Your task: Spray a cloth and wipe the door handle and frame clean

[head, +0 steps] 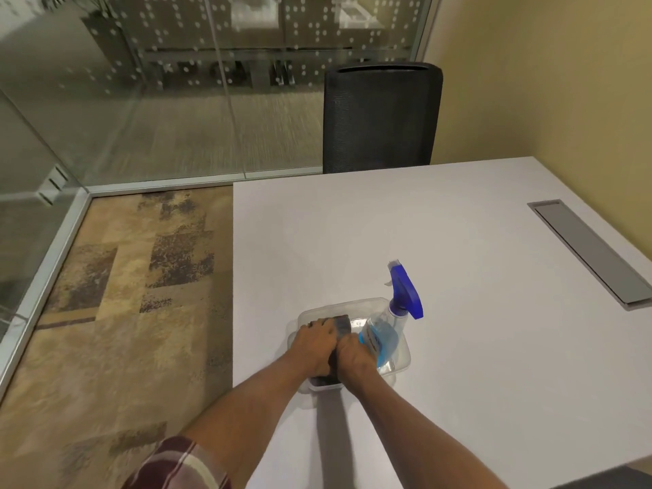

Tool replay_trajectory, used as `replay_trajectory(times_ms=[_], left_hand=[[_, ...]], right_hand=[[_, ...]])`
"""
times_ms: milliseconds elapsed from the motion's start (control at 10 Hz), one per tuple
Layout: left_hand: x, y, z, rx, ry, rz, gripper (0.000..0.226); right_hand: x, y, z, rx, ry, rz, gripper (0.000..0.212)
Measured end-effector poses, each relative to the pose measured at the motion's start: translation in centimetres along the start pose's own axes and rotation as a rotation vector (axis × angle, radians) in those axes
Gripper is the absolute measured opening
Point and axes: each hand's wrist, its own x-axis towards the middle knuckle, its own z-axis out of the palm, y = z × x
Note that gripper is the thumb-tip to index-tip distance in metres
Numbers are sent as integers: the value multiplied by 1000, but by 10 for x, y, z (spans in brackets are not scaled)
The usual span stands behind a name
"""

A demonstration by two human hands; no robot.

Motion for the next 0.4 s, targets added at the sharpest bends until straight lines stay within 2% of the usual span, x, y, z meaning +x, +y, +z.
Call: replay_trajectory(times_ms=[100, 200, 300, 400], left_hand=[[-14, 2, -16, -82, 88, -19, 42], [-40, -2, -36, -262, 327, -154, 31], [-63, -12, -42, -350, 450, -230, 34], [-96, -28, -45, -352, 493, -297, 41]], right_hand=[[-8, 2, -10, 78, 41, -15, 35], [-26, 2, -32, 127, 149, -64, 32], [-42, 1, -48, 146, 237, -128, 36], [-63, 2, -60, 190, 290, -193, 41]])
